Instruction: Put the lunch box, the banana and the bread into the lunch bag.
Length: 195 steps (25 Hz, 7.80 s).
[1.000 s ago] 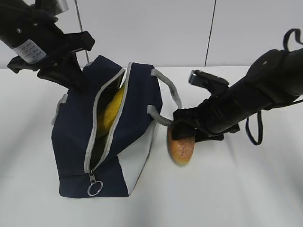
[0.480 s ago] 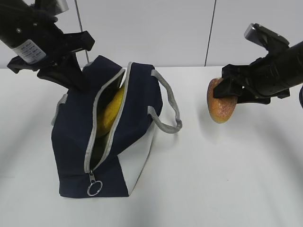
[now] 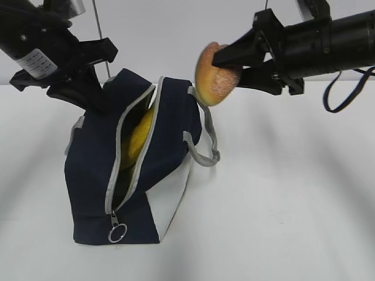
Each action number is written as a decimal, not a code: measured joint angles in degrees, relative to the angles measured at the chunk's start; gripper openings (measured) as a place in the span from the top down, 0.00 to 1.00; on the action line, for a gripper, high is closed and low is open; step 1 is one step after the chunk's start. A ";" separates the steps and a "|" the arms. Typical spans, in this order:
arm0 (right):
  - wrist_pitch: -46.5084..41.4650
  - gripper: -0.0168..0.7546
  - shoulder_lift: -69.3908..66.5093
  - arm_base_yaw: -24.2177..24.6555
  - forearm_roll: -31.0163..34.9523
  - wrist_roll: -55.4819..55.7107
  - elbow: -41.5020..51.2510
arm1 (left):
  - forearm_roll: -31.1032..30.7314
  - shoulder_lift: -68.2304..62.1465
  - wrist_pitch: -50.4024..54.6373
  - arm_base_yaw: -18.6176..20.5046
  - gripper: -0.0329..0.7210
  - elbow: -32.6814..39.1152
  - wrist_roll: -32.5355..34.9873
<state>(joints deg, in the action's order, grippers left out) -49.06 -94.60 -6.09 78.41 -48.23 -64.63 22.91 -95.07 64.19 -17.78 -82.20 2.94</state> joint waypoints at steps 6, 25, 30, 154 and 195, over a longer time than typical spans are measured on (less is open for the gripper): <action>0.63 0.45 -0.59 -8.36 8.70 -4.80 -0.33 | 0.84 0.00 -0.15 0.00 0.96 0.00 0.00; 1.97 0.27 -12.30 -12.29 10.83 -5.78 -1.15 | 1.16 0.00 -0.17 0.00 0.96 0.00 0.00; -0.24 0.12 -12.53 -12.29 10.83 -6.51 -2.07 | 1.21 0.00 -0.22 0.00 0.96 0.00 0.00; -11.94 0.87 -10.52 -10.47 -58.11 34.09 -27.62 | 9.99 -9.31 -18.00 -10.28 0.91 -6.98 4.78; 3.18 0.50 22.88 -11.80 -29.79 -1.36 22.12 | 0.34 10.52 -16.69 -13.03 0.35 13.16 15.16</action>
<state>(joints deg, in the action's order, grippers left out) -45.88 -71.72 -17.88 48.62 -49.60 -42.51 23.25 -84.56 47.50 -30.81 -69.03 18.10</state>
